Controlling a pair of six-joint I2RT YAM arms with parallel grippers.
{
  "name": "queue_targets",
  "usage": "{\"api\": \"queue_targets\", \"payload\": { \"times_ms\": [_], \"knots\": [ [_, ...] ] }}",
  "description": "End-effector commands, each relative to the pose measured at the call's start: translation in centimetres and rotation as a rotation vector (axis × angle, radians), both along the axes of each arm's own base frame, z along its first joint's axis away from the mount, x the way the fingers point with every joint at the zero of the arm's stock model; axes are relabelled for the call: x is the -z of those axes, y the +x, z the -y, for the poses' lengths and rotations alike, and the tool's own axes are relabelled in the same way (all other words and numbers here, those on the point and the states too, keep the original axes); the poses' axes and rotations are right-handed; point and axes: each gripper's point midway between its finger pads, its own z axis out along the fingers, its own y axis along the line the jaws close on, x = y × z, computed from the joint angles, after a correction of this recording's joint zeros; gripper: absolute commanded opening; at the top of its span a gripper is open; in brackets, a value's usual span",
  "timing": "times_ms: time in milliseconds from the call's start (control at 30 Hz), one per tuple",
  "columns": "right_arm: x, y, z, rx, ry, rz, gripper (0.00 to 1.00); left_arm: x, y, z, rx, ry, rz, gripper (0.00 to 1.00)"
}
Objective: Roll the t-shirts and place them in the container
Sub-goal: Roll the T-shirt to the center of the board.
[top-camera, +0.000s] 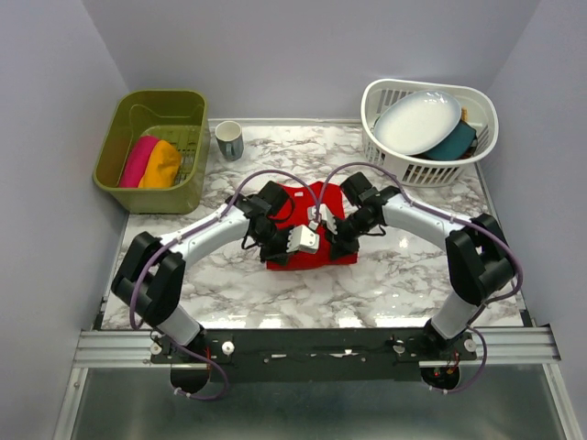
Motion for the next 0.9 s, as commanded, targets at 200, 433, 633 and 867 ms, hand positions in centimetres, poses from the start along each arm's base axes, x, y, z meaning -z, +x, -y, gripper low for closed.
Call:
{"api": "queue_targets", "payload": {
  "times_ms": [200, 433, 633, 867],
  "knots": [
    [-1.6, -6.5, 2.2, -0.066, -0.016, -0.33, 0.01, -1.6, -9.1, -2.1, 0.035, 0.035, -0.692, 0.0],
    [-2.3, -5.5, 1.0, -0.138, -0.006, -0.429, 0.01, -0.7, -7.4, -2.6, -0.059, 0.031, -0.74, 0.0],
    [-2.0, -3.7, -0.5, -0.151, 0.02, -0.455, 0.01, 0.7, -6.9, -4.2, -0.122, 0.095, -0.738, 0.0],
    [0.8, -2.4, -0.7, -0.172, -0.051, -0.52, 0.02, 2.8, -6.4, -4.5, -0.165, 0.146, -0.802, 0.0]
  ]
}}
